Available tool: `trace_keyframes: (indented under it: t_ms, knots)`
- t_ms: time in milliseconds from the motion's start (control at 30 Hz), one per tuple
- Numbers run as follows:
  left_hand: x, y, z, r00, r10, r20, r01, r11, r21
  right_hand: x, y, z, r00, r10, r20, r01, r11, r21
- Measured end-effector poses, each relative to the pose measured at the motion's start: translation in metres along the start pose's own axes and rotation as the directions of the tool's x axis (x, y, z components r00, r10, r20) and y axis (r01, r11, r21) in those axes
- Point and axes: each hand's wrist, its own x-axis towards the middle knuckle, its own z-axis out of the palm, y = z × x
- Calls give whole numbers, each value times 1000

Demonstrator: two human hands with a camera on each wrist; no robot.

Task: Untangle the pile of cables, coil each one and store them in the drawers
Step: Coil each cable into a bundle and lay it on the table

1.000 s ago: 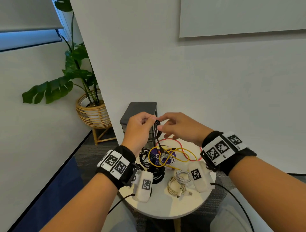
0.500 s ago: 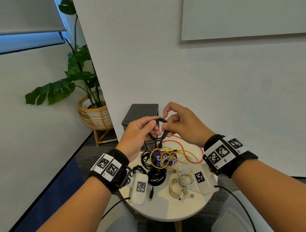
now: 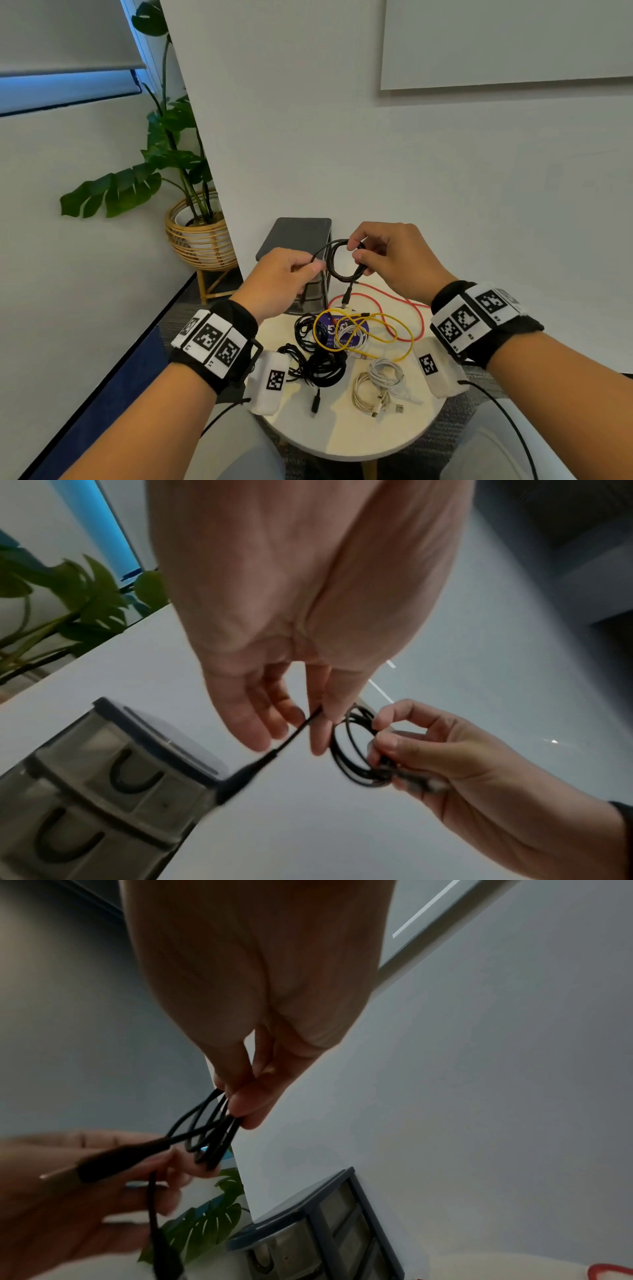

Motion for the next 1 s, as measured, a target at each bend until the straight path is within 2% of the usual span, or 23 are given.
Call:
trace_keyframes:
  t_ms: [67,133,233,333,500,700,800,867,1000]
  knots:
    - [1,5,-5,999,-12,-37,5,985,-174,-2,-1,-1,1000,-10,-2,10,999,-35]
    - [1,11,-6,992,-45,-118,-1,930,-367,-4,-4,-2,1000,-23,3,23,998,-53]
    - [4,17,-5,962,-60,-268,-72,888,-454,-4,-10,-2,998,-53,15,54,996,-65]
    - [5,21,-2,920,-55,-387,-137,882,-451,-4,-14,-4,998,-64,11,64,997,-46]
    - [3,29,10,878,-2,-478,-237,867,-439,-3,-14,-5,997,-75,-7,75,997,-8]
    - [3,36,18,859,42,-511,-308,839,-448,-4,-17,-6,997,-76,-16,76,997,18]
    - [5,40,17,866,32,-498,-312,814,-489,-5,-19,-8,996,-83,-24,83,996,20]
    - [8,37,15,876,65,-478,-301,849,-435,-5,-17,-9,997,-74,-30,75,997,28]
    - [12,24,12,894,167,-415,-235,965,-120,-9,-8,-10,999,-29,-42,32,997,65]
